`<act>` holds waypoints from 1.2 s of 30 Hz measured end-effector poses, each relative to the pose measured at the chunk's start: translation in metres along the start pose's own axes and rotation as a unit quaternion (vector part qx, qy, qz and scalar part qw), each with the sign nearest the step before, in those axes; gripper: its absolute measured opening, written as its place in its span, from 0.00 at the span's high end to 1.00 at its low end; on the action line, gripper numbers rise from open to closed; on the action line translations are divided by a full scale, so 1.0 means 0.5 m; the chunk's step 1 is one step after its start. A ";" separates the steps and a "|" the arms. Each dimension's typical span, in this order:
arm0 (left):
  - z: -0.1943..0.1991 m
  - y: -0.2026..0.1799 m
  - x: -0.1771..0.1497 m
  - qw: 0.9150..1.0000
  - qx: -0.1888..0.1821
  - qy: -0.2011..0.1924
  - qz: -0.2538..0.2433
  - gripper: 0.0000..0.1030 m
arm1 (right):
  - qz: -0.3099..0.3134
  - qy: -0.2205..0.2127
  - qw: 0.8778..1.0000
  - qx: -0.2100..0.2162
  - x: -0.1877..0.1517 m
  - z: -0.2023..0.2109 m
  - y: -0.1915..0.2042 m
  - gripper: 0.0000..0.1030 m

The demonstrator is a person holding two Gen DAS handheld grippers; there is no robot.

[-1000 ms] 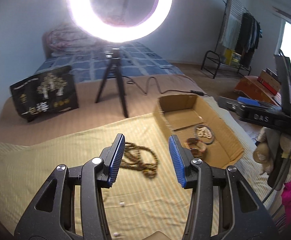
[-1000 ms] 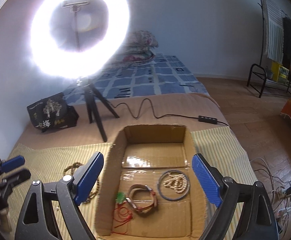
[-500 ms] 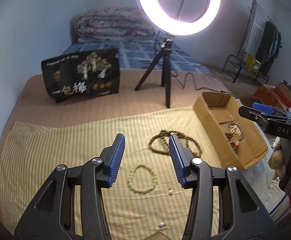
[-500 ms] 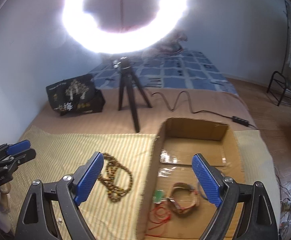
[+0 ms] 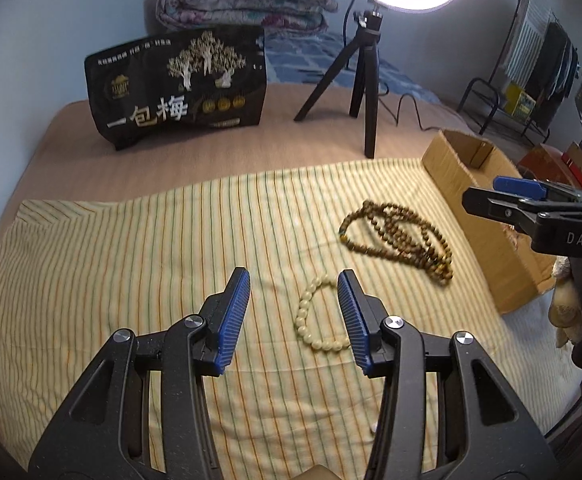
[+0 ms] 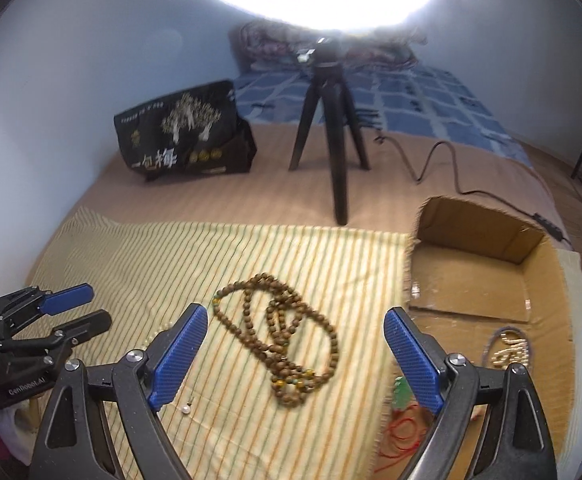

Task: Organize jewelry
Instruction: 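Move the left tool to the cream bead bracelet and the right tool to the wooden bead necklace, then close the left tool on the cream bracelet while the right tool grasps the wooden necklace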

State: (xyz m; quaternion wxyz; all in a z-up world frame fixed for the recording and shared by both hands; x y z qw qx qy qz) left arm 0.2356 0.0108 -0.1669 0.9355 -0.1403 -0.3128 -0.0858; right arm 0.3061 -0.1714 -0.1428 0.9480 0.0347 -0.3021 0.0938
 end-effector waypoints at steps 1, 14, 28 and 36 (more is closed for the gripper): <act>-0.005 0.003 -0.002 1.000 -0.001 0.003 0.001 0.55 | 0.003 0.006 1.000 0.004 -0.001 -0.009 0.007 0.11; -0.059 0.006 -0.035 0.999 -0.019 0.041 -0.001 0.55 | 0.044 0.082 0.995 0.029 -0.022 -0.108 0.054 0.23; -0.097 0.009 -0.039 0.998 -0.021 0.061 -0.001 0.62 | 0.085 0.117 0.989 0.009 -0.043 -0.168 0.076 0.31; -0.112 0.013 -0.040 0.998 -0.023 0.065 -0.002 0.62 | 0.094 0.127 0.987 0.001 -0.050 -0.179 0.084 0.31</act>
Point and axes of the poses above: each gripper's, at about its wrist camera, not at the fingertips, and z roughly against the way its jaws point, y to its left, x to its top, the point moved 3 cm from there along -z, roughly the way its jaws point, and after that the axes turned 5 degrees about -x, right-handed, at the moved point
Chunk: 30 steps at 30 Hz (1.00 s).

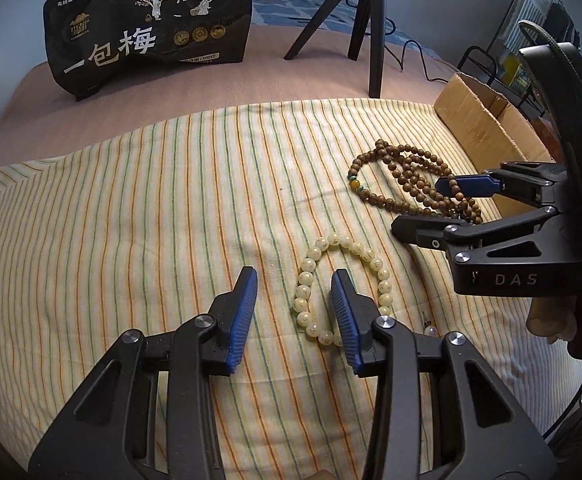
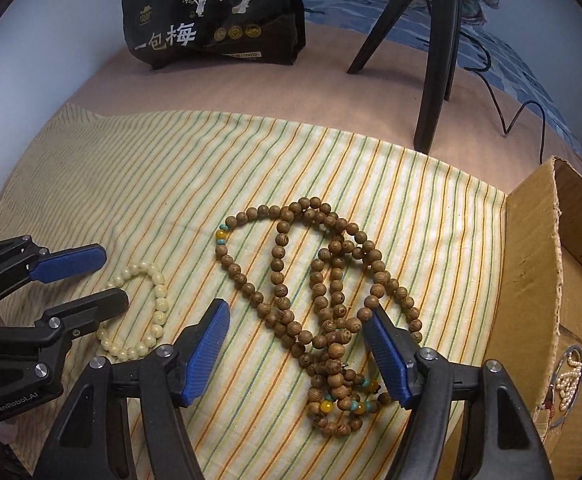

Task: Organize jewelry
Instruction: 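Close the left tool on the cream bracelet while the right tool grasps the wooden necklace, then lift both strands and carry them over the cardboard box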

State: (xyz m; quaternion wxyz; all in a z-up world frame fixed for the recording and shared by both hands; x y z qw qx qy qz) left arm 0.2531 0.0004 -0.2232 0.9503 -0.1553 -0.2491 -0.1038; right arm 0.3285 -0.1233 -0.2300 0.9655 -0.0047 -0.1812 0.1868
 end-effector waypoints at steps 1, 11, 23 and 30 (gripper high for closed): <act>-0.002 0.000 0.001 1.000 0.000 0.000 -0.001 0.62 | -0.001 0.000 1.000 0.000 0.000 -0.001 0.000 0.31; -0.010 0.006 0.007 1.000 0.022 -0.008 -0.006 0.91 | -0.009 -0.013 1.000 0.006 0.001 0.001 -0.005 0.76; 0.027 0.008 0.017 0.999 0.020 -0.036 0.010 0.95 | -0.012 -0.041 0.999 -0.004 0.005 0.031 -0.008 0.91; 0.072 0.000 0.028 0.998 0.012 -0.065 0.018 0.95 | -0.019 -0.073 0.997 -0.012 0.009 0.083 -0.016 0.91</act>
Point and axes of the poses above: each gripper's, at about its wrist camera, not at the fingertips, and z roughly against the way its jaws point, y to its left, x to its top, the point moved 3 cm from there along -z, roughly the way its jaws point, and after that the axes turned 5 degrees about -x, right-handed, at the moved point
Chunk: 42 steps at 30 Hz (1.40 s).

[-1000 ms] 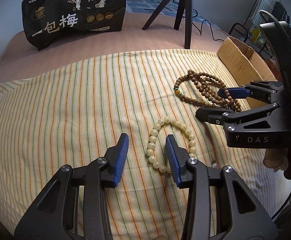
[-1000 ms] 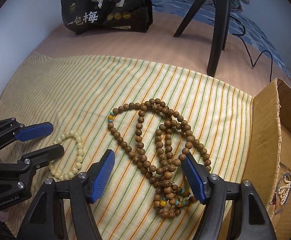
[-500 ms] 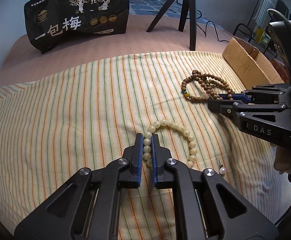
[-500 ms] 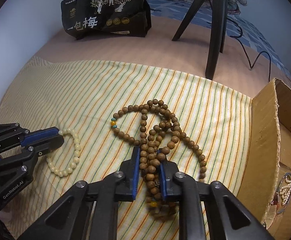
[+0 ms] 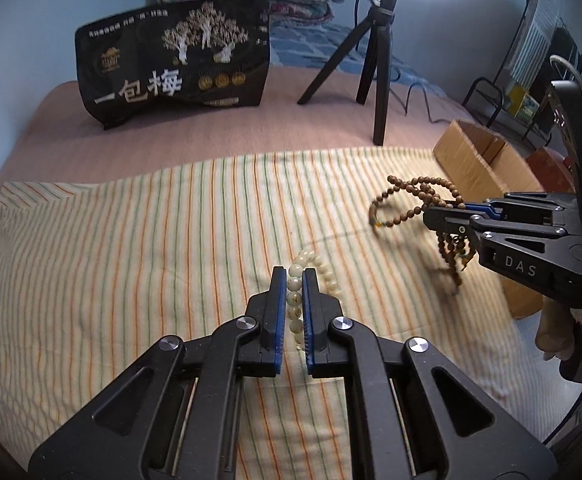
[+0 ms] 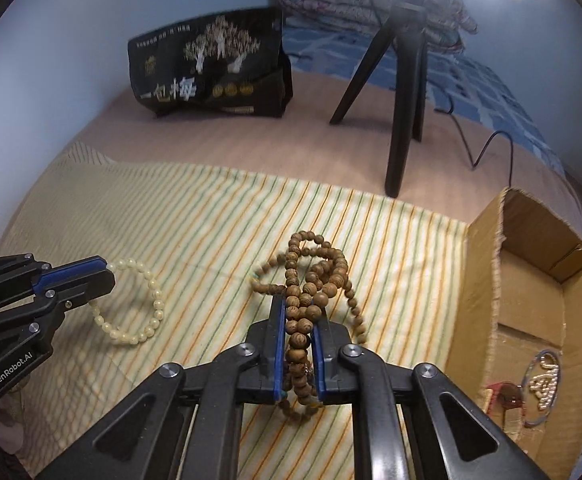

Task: Organize jewelry
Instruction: 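Lift both strands and carry them over the cardboard box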

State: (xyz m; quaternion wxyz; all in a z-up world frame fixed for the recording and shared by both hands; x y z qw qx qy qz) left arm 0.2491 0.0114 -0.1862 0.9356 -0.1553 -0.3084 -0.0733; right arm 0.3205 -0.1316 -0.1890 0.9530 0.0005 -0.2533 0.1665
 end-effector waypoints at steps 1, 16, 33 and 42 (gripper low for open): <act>0.006 -0.003 0.004 1.000 -0.002 -0.004 0.001 0.95 | -0.001 -0.006 1.000 -0.001 0.002 0.012 0.001 0.91; 0.092 -0.036 0.043 0.998 -0.019 -0.055 0.003 0.95 | -0.009 -0.065 0.998 -0.007 0.013 0.134 -0.019 0.91; 0.161 -0.138 0.085 0.993 -0.057 -0.101 -0.015 0.95 | -0.051 -0.118 0.991 -0.032 -0.015 0.250 -0.123 0.91; 0.161 -0.221 0.099 0.990 -0.083 -0.106 -0.037 0.95 | -0.086 -0.133 0.986 -0.051 -0.039 0.285 -0.211 0.91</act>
Point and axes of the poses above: each gripper's, at about its wrist camera, not at the fingertips, and z roughly against the way its jaws point, y to its left, x to its top, the point moved 3 cm from there along -z, roughly the way its jaws point, and after that the axes turned 5 degrees about -x, right-handed, at the moved point
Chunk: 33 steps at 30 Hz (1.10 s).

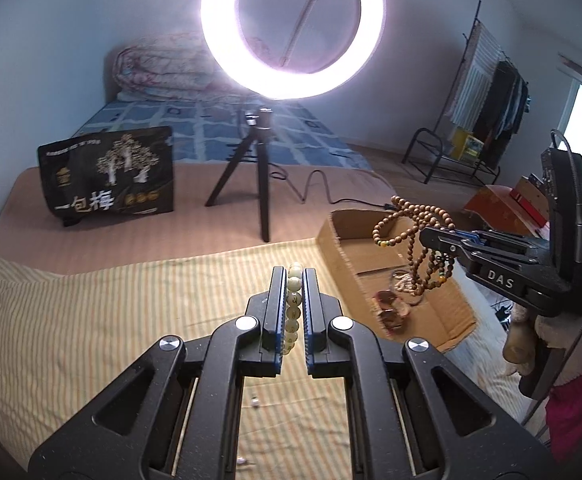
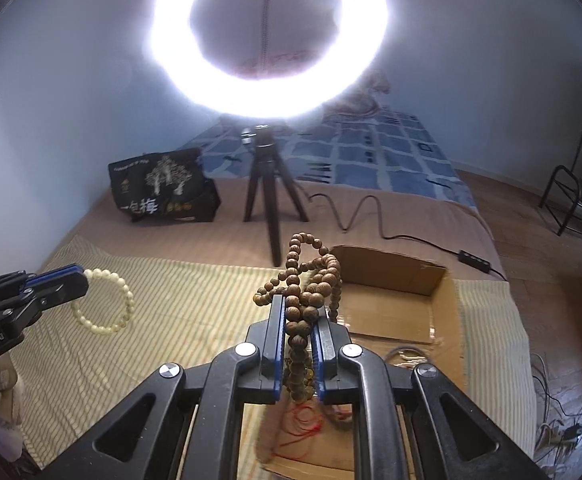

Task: Organize jewelry
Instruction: 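Lift both strands and carry them over the cardboard box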

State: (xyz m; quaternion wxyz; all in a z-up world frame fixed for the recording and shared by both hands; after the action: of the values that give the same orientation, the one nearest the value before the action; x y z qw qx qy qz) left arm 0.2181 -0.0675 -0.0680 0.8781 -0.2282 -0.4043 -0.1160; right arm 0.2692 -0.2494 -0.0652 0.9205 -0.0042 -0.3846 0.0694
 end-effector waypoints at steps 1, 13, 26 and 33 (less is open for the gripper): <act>-0.002 -0.007 0.001 1.000 -0.003 0.000 -0.001 0.95 | -0.003 0.000 1.000 -0.001 0.000 0.001 -0.008 0.91; -0.058 -0.101 0.012 0.999 -0.037 0.006 -0.014 0.95 | -0.031 -0.007 0.999 -0.011 -0.007 -0.002 -0.094 0.91; -0.133 -0.195 -0.001 0.997 -0.069 0.026 -0.025 0.95 | -0.046 -0.003 0.999 -0.007 -0.009 -0.045 -0.146 0.91; -0.167 -0.227 -0.019 0.996 -0.075 0.044 -0.029 0.95 | -0.056 0.007 0.998 -0.009 -0.016 -0.069 -0.171 0.91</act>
State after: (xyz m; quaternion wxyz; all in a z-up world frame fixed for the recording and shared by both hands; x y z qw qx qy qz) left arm 0.2228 -0.2072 -0.0879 0.8715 -0.2767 -0.3618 -0.1816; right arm 0.2988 -0.3333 -0.0901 0.9254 0.0083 -0.3786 0.0137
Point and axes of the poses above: each gripper's, at about its wrist camera, not at the fingertips, and z roughly against the way its jaws point, y to its left, x to its top, the point moved 3 cm from there along -z, roughly the way its jaws point, and after that the axes turned 5 degrees about -x, right-handed, at the moved point
